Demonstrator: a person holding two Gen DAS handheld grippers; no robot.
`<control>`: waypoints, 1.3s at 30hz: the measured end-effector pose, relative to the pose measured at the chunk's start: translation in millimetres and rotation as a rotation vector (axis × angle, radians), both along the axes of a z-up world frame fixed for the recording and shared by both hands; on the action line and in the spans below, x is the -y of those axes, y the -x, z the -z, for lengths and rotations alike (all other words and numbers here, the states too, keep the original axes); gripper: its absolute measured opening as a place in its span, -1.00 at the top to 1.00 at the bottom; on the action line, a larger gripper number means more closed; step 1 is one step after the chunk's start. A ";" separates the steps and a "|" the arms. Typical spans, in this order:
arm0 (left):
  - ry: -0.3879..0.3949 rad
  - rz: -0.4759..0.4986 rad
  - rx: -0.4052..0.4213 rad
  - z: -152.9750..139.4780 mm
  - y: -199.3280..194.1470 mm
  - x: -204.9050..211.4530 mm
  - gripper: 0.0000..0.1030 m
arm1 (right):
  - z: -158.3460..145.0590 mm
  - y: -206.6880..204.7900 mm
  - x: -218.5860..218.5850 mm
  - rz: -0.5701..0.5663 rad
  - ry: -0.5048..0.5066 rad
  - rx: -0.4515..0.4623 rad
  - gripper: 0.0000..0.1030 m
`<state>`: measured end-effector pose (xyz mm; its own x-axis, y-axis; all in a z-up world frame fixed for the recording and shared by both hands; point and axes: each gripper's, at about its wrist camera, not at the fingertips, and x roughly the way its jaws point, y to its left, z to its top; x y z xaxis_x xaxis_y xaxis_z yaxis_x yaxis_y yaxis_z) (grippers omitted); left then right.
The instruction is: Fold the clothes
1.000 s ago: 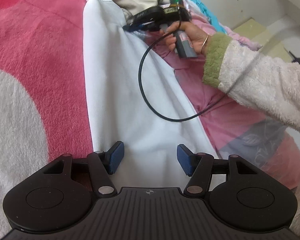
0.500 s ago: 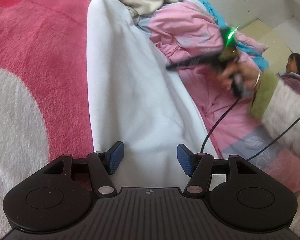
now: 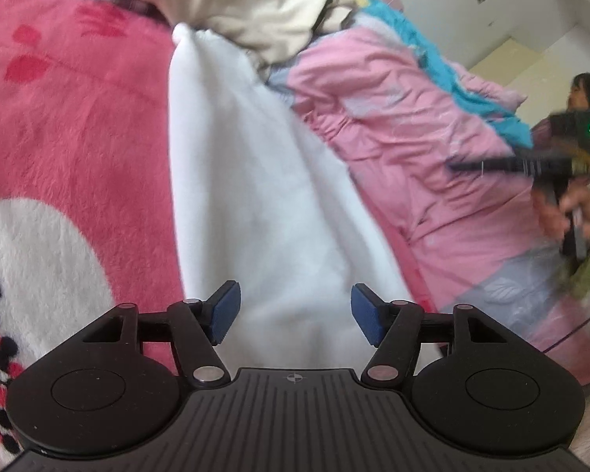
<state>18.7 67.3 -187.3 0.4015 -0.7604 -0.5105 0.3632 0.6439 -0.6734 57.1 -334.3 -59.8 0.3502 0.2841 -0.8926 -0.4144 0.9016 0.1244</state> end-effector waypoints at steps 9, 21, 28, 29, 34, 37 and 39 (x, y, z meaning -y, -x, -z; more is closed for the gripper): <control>-0.088 0.064 -0.074 12.1 34.4 30.0 -0.23 | 115.7 54.5 -22.0 0.263 -0.079 -0.275 0.39; -0.137 0.120 0.018 -10.4 49.9 32.3 -0.23 | 59.8 98.7 -34.6 0.377 -0.127 -0.075 0.38; -0.257 0.237 -0.002 17.5 57.4 73.2 -0.23 | 98.6 92.0 -79.2 0.320 -0.031 -0.068 0.38; -0.265 0.251 -0.007 20.8 65.6 72.1 -0.23 | 103.0 101.7 -81.2 0.306 -0.019 -0.079 0.36; -0.318 0.306 -0.002 22.6 105.4 62.4 -0.24 | 103.0 150.8 -84.0 0.272 0.012 -0.115 0.14; -0.397 0.348 0.051 11.6 114.4 66.9 -0.24 | 89.6 162.7 -83.7 0.279 -0.005 -0.099 0.14; -0.434 0.358 0.077 5.6 115.2 74.0 -0.24 | 82.6 161.1 -78.8 0.309 -0.063 -0.075 0.14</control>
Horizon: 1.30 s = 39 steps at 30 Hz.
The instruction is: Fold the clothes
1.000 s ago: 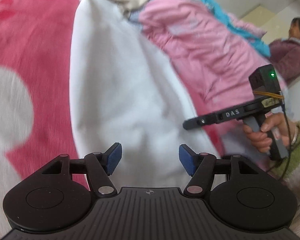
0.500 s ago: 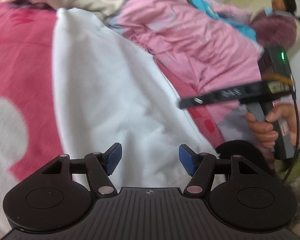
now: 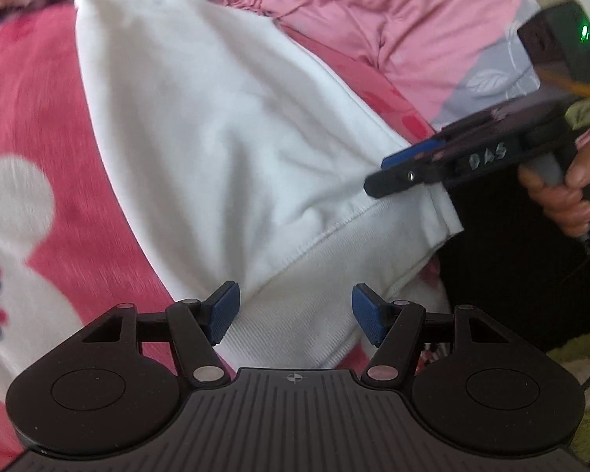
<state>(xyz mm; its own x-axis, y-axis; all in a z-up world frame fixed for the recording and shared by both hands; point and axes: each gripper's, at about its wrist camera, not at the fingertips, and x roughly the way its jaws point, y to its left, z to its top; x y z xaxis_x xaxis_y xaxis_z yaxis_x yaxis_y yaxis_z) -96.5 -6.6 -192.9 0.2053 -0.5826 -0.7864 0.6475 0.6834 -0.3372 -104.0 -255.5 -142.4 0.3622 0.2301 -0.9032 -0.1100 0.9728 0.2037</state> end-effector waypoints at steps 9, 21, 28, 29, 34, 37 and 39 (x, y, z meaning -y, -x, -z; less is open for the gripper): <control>-0.089 -0.176 -0.030 10.8 -26.2 4.6 -0.25 | 8.3 -14.5 -28.6 0.075 0.263 0.247 0.09; -0.119 -0.200 -0.067 19.0 -21.4 12.0 -0.35 | 11.4 -0.4 -37.2 0.078 0.197 0.318 0.11; -0.148 -0.185 -0.052 14.7 -21.2 12.7 -0.37 | 17.6 -0.2 -23.9 0.130 0.095 0.290 0.25; -0.142 -0.193 -0.056 14.2 -21.6 11.3 -0.37 | 18.5 -0.7 -22.5 0.134 0.086 0.290 0.25; -0.132 -0.203 -0.054 12.5 -23.7 7.4 -0.38 | 21.8 -1.8 -13.0 0.161 0.038 0.287 0.35; -0.142 -0.193 -0.046 9.7 -23.7 5.1 -0.38 | 25.8 -1.9 -4.2 0.183 -0.020 0.277 0.34; -0.147 -0.188 -0.041 8.1 -24.6 5.5 -0.38 | 28.1 -3.0 0.9 0.207 -0.043 0.266 0.34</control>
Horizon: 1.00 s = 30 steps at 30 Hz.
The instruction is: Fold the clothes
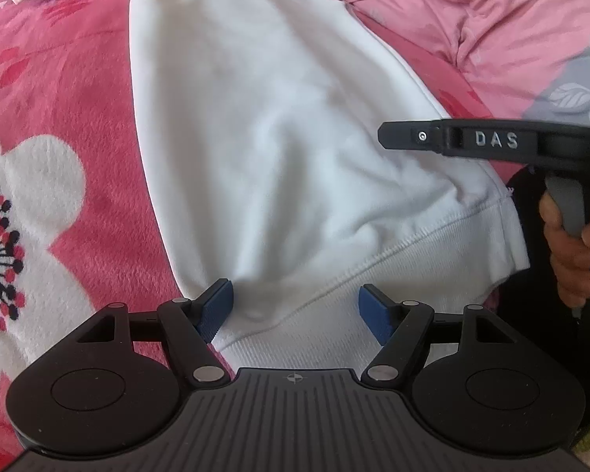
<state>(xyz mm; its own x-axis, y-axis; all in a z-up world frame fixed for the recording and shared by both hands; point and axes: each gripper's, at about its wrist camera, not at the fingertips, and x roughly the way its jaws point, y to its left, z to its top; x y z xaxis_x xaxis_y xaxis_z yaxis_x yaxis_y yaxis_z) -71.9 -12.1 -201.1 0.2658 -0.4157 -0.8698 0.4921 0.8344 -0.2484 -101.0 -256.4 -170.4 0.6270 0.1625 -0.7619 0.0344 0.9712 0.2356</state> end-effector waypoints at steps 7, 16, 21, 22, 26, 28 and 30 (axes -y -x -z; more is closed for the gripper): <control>0.025 -0.002 -0.001 -1.8 -3.8 0.5 -0.38 | -4.5 1.9 2.4 0.021 0.020 0.026 0.34; 0.046 -0.041 0.036 -16.0 -10.3 -9.9 -0.38 | -18.1 11.7 7.9 0.056 0.019 0.082 0.34; 0.068 -0.089 0.062 -21.9 -25.9 -18.3 -0.38 | -33.0 3.0 17.0 0.065 -0.032 0.107 0.34; 0.071 -0.093 0.066 -21.6 -31.3 -16.8 -0.38 | -34.5 -3.5 17.7 0.056 -0.041 0.100 0.34; 0.092 -0.092 0.058 -17.2 -52.6 -11.9 -0.38 | -35.2 -35.2 17.4 0.008 -0.035 0.059 0.34; 0.111 -0.075 0.032 -11.5 -58.3 -12.6 -0.38 | -30.4 -49.9 16.2 -0.021 -0.028 0.025 0.34; 0.152 -0.070 0.027 -11.8 -57.7 -24.1 -0.37 | -22.7 -59.5 15.2 -0.053 -0.038 -0.019 0.34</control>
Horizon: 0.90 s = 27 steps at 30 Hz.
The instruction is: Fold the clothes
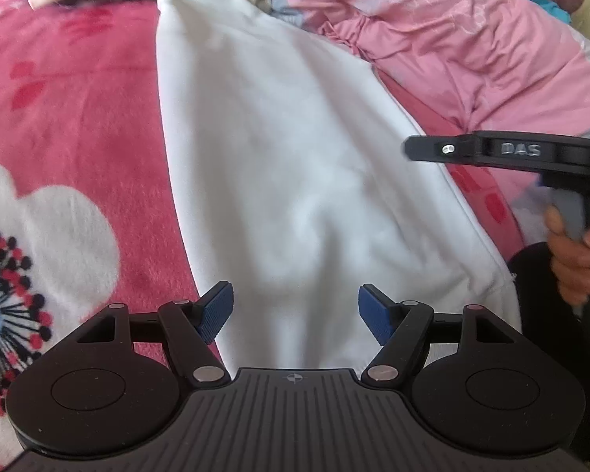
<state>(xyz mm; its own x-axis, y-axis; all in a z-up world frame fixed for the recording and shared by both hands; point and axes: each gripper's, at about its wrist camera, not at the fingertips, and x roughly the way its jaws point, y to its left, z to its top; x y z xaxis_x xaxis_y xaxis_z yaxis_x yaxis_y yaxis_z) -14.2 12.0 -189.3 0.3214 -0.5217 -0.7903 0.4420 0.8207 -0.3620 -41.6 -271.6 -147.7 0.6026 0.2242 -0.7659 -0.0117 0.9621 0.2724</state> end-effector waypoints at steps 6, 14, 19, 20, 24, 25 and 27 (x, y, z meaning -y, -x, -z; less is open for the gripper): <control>0.102 -0.036 0.028 -10.4 -30.1 -32.2 -0.37 | 1.1 -23.1 8.5 -0.087 -0.084 -0.068 0.33; -0.092 -0.083 0.022 -32.9 -169.7 -34.7 -0.37 | -35.0 -162.1 25.0 -0.133 -0.077 0.083 0.04; 0.007 -0.212 0.017 -18.8 -242.6 -42.6 -0.37 | -24.3 -246.4 28.5 -0.156 -0.060 0.122 0.01; 0.066 -0.251 0.020 -14.3 -252.8 -44.7 -0.37 | -20.2 -259.6 29.6 -0.157 -0.060 0.118 0.01; 0.236 -0.325 -0.011 1.5 -284.6 -47.1 -0.37 | -1.6 -303.4 39.2 -0.125 -0.090 0.049 -0.01; 0.258 -0.323 -0.027 4.3 -291.5 -45.7 -0.37 | 3.1 -311.7 43.1 -0.108 -0.108 0.032 -0.01; 0.278 -0.304 -0.041 8.7 -301.7 -42.1 -0.37 | 12.0 -325.5 49.4 -0.076 -0.147 0.002 -0.02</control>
